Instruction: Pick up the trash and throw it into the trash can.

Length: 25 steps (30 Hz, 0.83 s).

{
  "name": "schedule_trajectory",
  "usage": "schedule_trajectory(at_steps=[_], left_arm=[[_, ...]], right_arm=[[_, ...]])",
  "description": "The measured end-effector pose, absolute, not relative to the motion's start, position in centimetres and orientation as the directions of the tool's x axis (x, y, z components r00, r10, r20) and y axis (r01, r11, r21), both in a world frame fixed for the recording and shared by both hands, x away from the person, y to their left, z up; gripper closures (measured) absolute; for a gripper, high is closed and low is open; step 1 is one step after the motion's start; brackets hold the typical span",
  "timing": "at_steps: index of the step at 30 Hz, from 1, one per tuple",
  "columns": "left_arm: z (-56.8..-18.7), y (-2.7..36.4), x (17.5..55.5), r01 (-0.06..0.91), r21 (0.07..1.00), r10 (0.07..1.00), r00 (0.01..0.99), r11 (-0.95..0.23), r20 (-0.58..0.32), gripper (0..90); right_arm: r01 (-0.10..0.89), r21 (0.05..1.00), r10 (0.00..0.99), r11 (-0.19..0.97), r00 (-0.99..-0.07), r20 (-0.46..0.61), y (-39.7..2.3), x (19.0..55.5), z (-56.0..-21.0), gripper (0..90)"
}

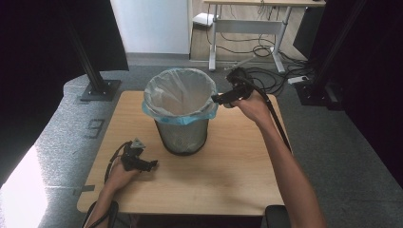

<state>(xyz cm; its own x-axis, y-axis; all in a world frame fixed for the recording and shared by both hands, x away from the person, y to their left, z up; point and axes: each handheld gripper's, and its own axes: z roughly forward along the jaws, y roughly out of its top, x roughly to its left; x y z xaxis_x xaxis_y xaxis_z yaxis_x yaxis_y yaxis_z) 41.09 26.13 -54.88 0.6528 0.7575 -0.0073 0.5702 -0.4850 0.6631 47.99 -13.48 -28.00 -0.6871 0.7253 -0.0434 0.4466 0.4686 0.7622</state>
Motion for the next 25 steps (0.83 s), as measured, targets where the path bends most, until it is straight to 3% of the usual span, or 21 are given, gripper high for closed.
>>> schedule_trajectory(at_steps=[9,25], left_arm=[[-54.9,26.1,41.1,0.571,0.665,0.759,0.652,-0.482,-0.010,0.0],[-54.9,26.1,41.0,0.571,0.663,0.759,0.651,-0.484,-0.006,0.0]], right_arm=[[0.445,0.784,0.754,0.432,-0.655,-0.043,-17.3,46.0,-31.6,0.0],[0.515,0.770,0.818,0.378,-0.575,-0.016,-22.5,43.1,-43.3,0.0]])
